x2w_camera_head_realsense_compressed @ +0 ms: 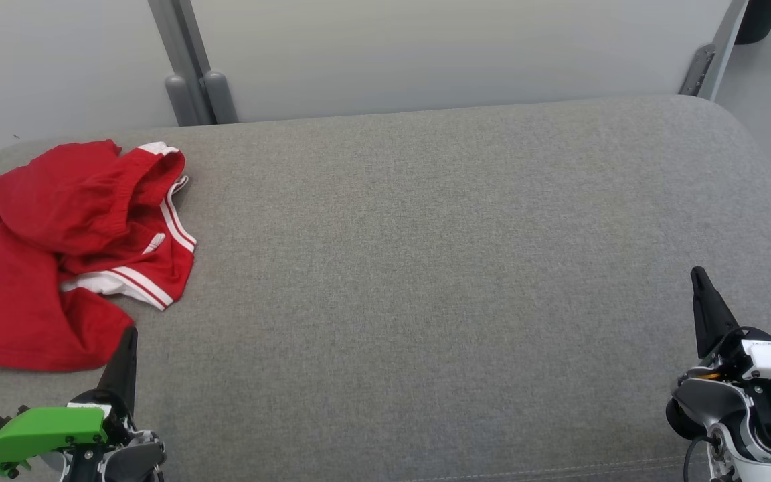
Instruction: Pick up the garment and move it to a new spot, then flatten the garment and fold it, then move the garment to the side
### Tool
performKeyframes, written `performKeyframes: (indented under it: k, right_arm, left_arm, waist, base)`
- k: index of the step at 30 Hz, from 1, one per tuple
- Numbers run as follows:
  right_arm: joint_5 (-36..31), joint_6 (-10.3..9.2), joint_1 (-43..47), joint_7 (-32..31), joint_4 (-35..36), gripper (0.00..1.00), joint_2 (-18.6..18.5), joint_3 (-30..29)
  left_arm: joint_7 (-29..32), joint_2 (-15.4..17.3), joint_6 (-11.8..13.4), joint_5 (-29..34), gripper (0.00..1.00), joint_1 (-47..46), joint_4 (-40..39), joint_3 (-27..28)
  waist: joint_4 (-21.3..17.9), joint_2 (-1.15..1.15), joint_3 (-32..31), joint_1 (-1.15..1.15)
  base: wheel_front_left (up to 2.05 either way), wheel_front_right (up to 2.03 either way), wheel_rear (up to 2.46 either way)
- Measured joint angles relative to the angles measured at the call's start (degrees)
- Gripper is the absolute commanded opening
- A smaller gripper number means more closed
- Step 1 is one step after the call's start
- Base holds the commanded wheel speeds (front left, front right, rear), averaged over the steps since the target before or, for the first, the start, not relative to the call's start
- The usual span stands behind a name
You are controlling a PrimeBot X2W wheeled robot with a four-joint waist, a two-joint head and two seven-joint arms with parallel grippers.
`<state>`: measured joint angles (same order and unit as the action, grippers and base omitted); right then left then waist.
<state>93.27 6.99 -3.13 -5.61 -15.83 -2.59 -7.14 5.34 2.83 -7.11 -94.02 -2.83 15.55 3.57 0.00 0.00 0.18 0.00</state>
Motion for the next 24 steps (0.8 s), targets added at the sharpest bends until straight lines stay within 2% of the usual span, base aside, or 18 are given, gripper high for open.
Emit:
performKeyframes:
  k: [24]
  right_arm:
    - [0.0, 0.00, 0.0, 0.0, 0.0, 0.00, 0.0, 0.0]
  left_arm:
    - [0.2, 0.0, 0.0, 0.0, 0.00, 0.0, 0.0, 0.0]
  waist:
    - [0.0, 0.00, 0.0, 0.00]
  base:
    - [0.00, 0.00, 0.00]
